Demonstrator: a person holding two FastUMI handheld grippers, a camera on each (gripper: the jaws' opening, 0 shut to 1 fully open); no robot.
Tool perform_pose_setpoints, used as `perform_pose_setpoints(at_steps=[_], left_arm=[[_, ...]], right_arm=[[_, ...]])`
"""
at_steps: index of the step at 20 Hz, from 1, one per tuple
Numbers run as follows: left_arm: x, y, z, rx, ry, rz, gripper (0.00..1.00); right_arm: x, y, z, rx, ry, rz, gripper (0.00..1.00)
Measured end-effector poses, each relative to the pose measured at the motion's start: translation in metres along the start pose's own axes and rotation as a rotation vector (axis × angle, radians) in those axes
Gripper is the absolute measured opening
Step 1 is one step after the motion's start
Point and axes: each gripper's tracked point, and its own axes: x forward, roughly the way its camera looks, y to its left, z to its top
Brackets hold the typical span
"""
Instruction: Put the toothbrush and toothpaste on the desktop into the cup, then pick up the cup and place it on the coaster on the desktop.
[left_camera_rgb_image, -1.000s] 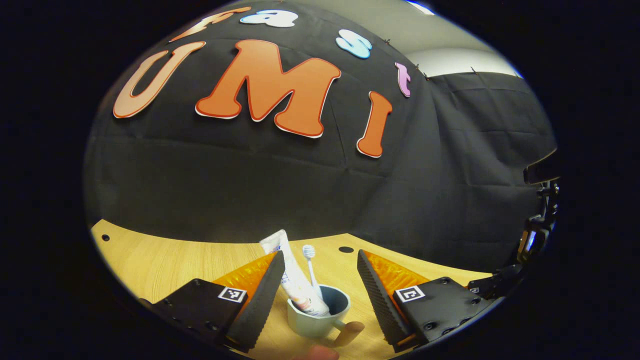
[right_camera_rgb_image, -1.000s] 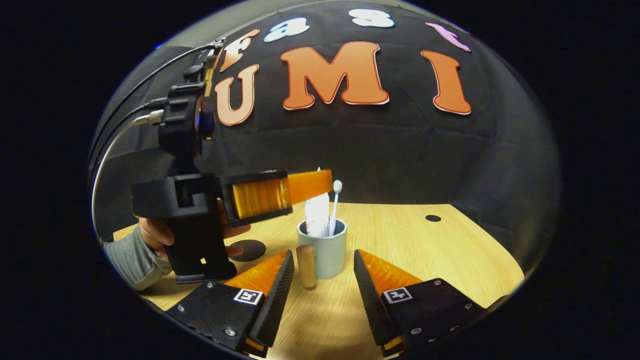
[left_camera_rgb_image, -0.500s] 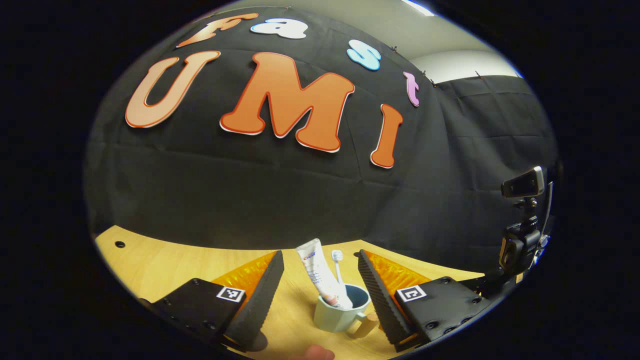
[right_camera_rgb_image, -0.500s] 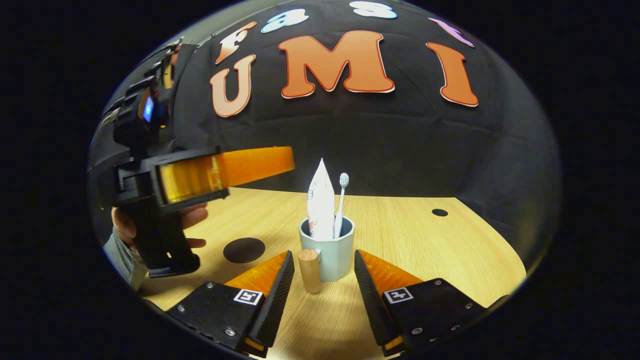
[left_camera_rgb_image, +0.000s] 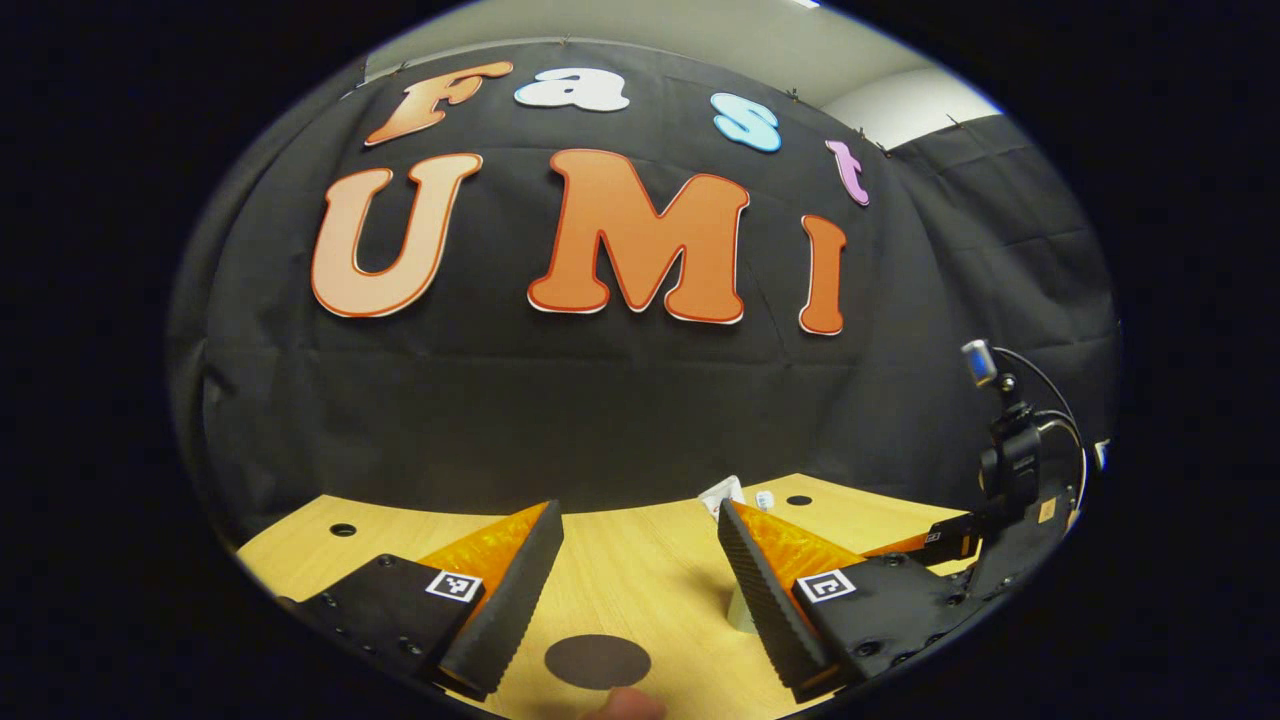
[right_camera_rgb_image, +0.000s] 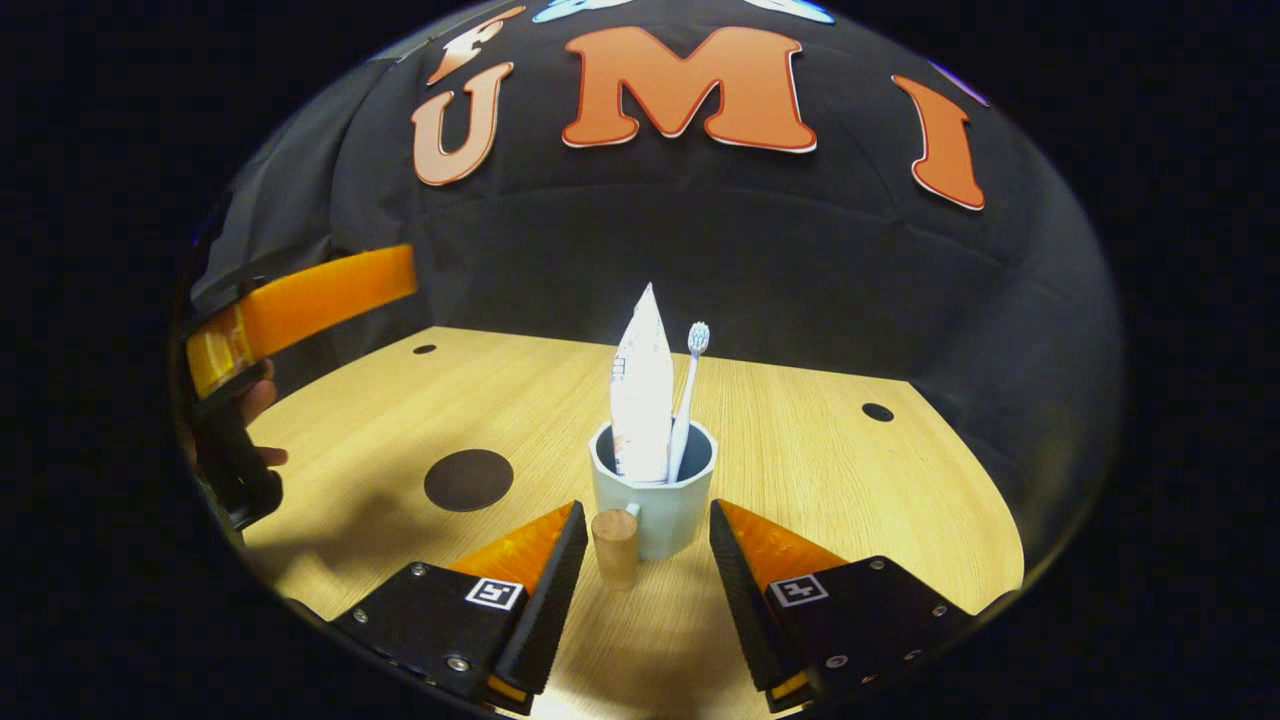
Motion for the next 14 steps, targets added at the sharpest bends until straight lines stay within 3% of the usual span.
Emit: perform_pose_setpoints(at_steps=[4,14], left_arm=[[-0.016,0.02,-0.002,0.035,-0.001,0.035,0.98],[-0.041,0.063,-0.028,-0.024,0.019,0.089,0.98]], right_arm=[[0.009,-0.001,-0.006,0.006,0.115,-0.016,0.75],[0.032,-0.002,-0.039,-0.06,0.411,-0.023,0.71]])
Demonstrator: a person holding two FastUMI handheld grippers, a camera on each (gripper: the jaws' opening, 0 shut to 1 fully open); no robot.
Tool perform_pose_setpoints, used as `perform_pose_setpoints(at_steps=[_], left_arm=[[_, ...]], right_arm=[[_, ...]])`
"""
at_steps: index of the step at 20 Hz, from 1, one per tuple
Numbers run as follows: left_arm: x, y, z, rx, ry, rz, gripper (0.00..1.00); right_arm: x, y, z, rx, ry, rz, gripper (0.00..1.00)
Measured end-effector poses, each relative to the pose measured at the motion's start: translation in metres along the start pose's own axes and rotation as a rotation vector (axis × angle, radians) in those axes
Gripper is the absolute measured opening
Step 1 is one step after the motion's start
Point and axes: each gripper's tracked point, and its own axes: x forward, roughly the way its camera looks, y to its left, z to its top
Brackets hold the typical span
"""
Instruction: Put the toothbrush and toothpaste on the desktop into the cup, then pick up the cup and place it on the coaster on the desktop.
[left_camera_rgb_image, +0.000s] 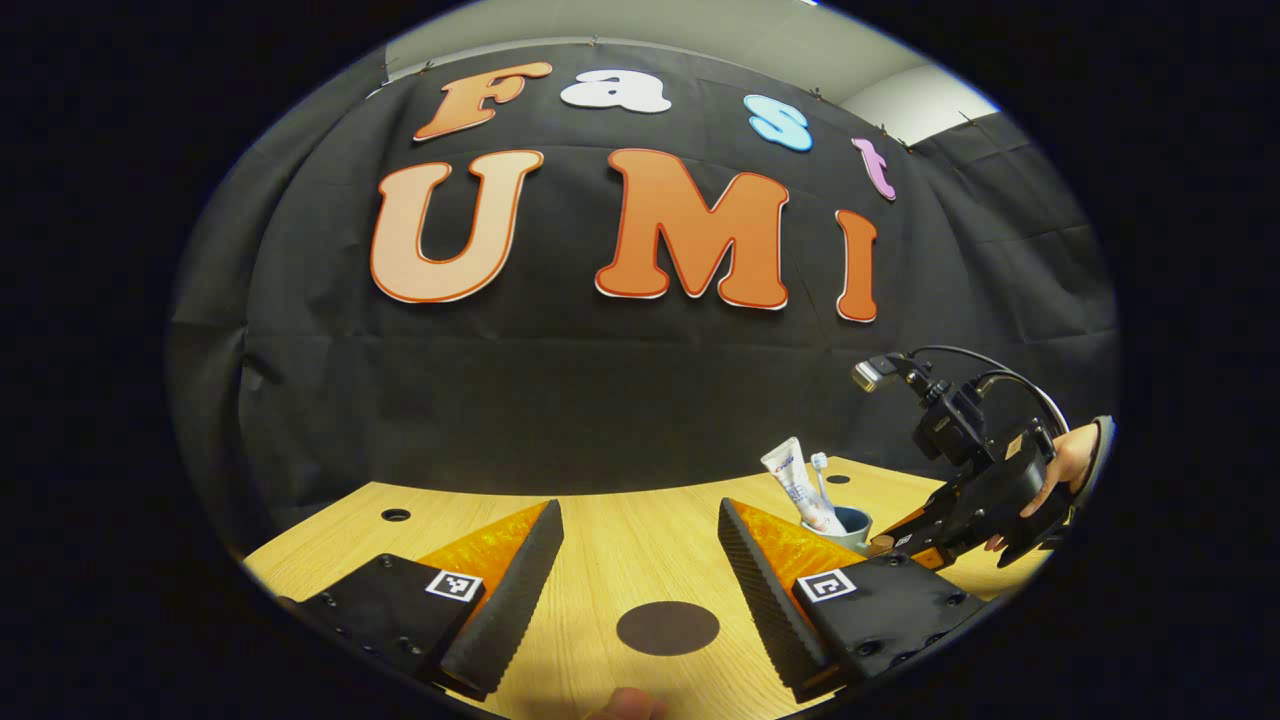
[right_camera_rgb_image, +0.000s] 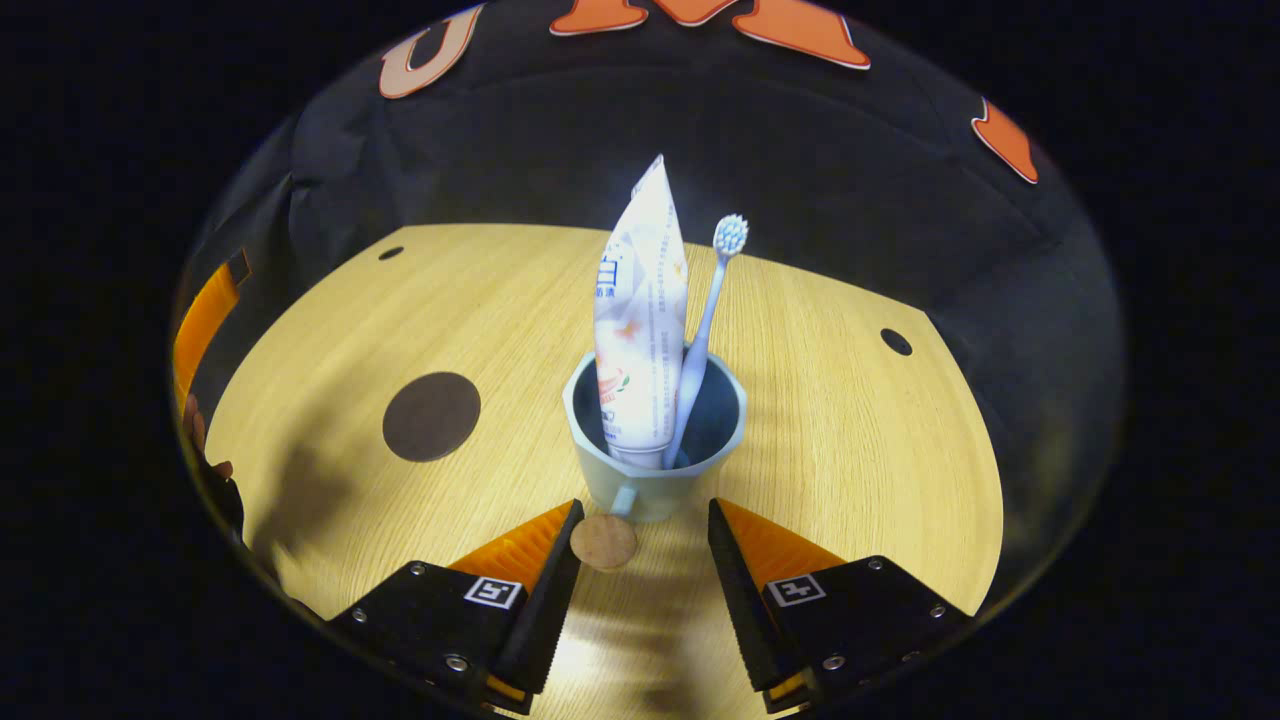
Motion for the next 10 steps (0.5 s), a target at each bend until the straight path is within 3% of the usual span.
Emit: perform_pose_setpoints(at_steps=[4,5,9,10], left_arm=[[-0.003,0.019,-0.015,-0.038,0.026,0.03,0.98],[-0.006,0.021,-0.017,-0.046,0.03,0.031,0.98],[0.001,0.027,-0.021,-0.067,0.034,0.032,0.99],[0.0,0.027,-0.023,-0.073,0.036,0.027,0.98]], right_arm=[[0.011,0.003,-0.004,0.045,0.101,0.023,0.72],[0.014,0.003,-0.008,0.061,0.13,0.026,0.64],[0.021,-0.003,-0.01,0.077,0.153,0.017,0.51],[0.022,-0.004,-0.011,0.081,0.152,0.016,0.42]])
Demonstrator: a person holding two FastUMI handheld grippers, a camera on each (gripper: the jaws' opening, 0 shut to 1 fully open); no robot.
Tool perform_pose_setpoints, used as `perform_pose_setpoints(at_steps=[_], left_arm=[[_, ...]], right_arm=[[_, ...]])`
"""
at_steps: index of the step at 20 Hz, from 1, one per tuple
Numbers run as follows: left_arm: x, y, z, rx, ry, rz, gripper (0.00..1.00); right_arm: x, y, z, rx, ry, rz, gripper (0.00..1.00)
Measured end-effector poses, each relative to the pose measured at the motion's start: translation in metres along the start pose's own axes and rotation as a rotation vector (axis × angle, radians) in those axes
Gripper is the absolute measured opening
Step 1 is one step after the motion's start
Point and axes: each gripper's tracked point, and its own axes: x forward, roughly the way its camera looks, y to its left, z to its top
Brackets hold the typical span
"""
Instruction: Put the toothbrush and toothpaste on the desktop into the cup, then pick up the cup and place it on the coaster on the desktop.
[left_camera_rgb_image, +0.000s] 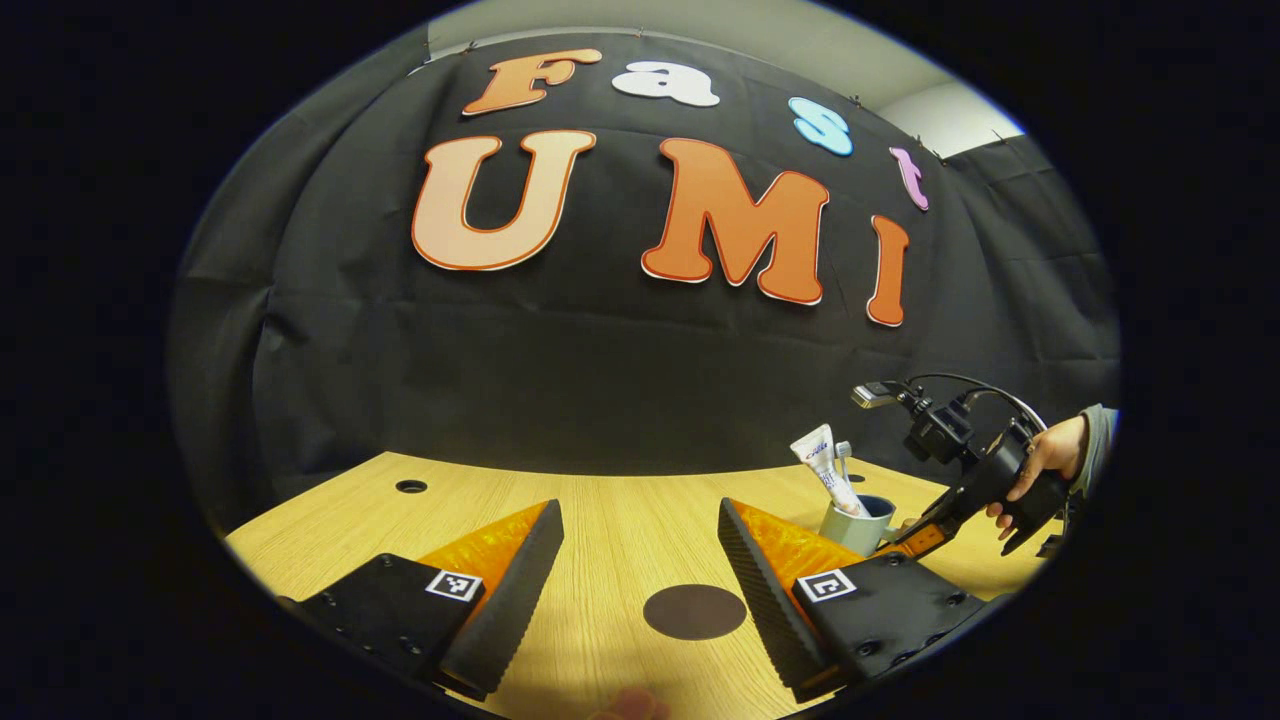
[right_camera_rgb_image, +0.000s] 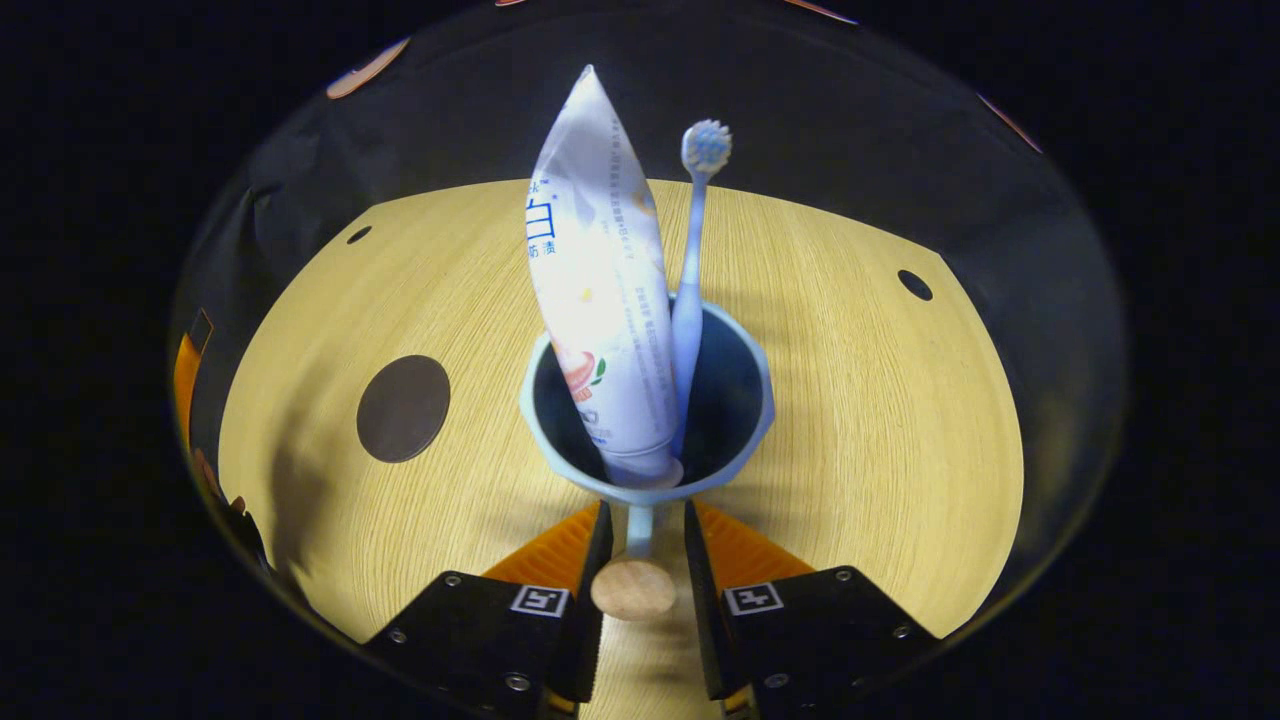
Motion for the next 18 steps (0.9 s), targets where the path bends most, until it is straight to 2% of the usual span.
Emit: perform_pose_setpoints(at_steps=[1,3,7,18], left_arm=[[0.0,0.001,-0.005,-0.005,0.005,-0.005,0.98],[0.001,0.001,-0.008,-0.013,0.015,-0.01,0.99],[0.005,0.002,-0.013,-0.01,0.03,0.006,0.99],[-0.014,0.017,-0.016,0.004,0.021,0.071,0.99]], right_arm=[[-0.005,-0.001,0.0,0.009,-0.003,0.009,0.3],[-0.003,-0.002,0.0,0.007,-0.011,0.015,0.27],[-0.002,-0.006,0.004,-0.023,-0.05,0.003,0.22],[0.0,-0.006,0.01,-0.039,-0.097,0.089,0.2]])
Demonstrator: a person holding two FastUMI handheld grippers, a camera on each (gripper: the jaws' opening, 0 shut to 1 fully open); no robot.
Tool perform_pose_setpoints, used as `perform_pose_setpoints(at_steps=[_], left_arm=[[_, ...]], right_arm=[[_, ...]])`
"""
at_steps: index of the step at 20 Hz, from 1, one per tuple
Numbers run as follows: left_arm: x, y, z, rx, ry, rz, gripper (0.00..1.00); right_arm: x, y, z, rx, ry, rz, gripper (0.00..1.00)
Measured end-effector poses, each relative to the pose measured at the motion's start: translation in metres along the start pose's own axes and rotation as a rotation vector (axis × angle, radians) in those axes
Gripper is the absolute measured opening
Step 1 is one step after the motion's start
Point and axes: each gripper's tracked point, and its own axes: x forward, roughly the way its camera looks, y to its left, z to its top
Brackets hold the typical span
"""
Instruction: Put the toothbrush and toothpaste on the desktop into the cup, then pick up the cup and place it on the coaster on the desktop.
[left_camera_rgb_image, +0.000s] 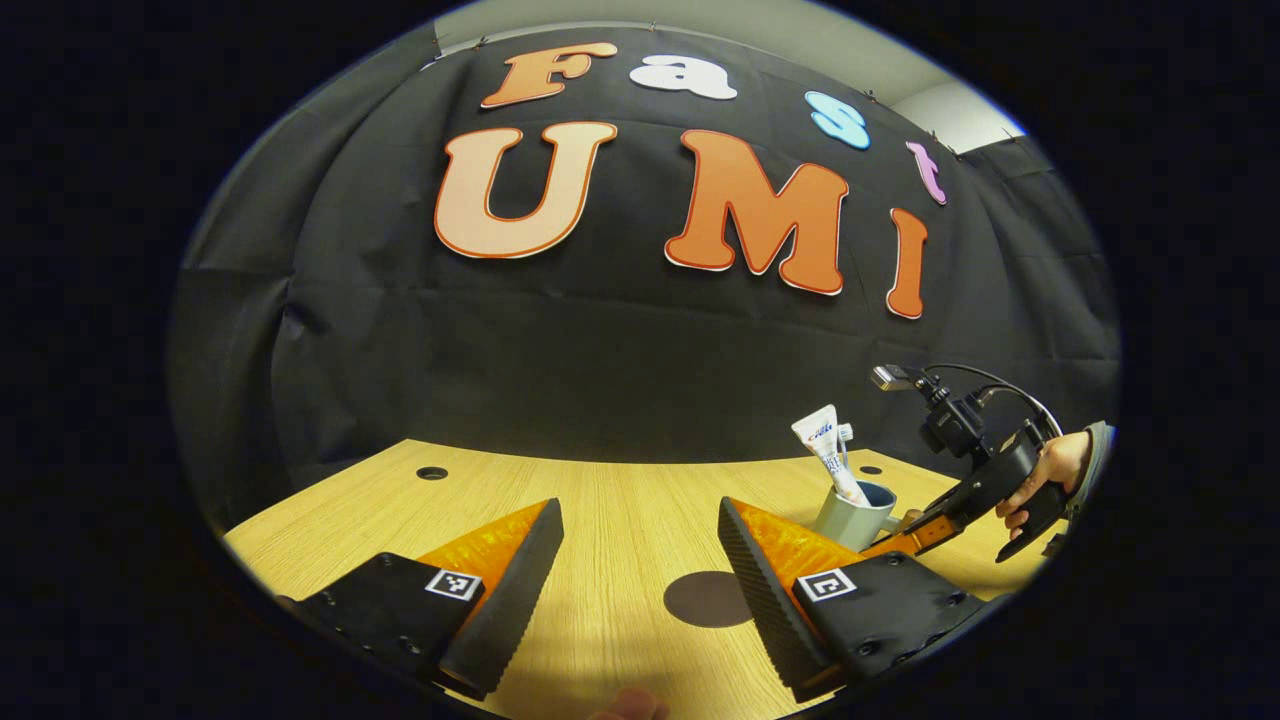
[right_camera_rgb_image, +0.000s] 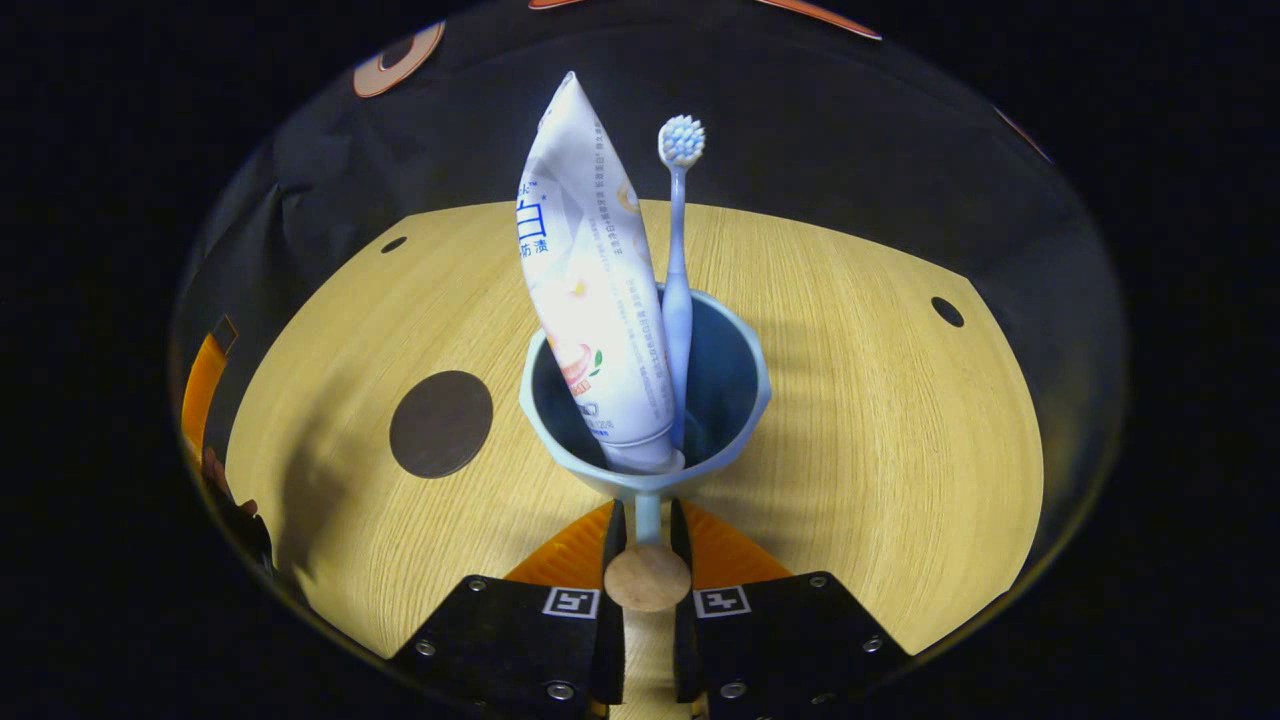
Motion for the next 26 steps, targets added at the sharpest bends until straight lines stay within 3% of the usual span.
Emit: perform_pose_setpoints(at_steps=[12,26], left_arm=[[-0.027,0.004,-0.018,0.084,0.015,0.035,0.99],[-0.041,0.031,-0.028,0.056,0.038,0.083,0.99]], right_arm=[[0.01,-0.011,0.01,-0.107,-0.04,0.1,0.19],[0.011,-0.023,0.017,-0.216,-0.003,0.179,0.19]])
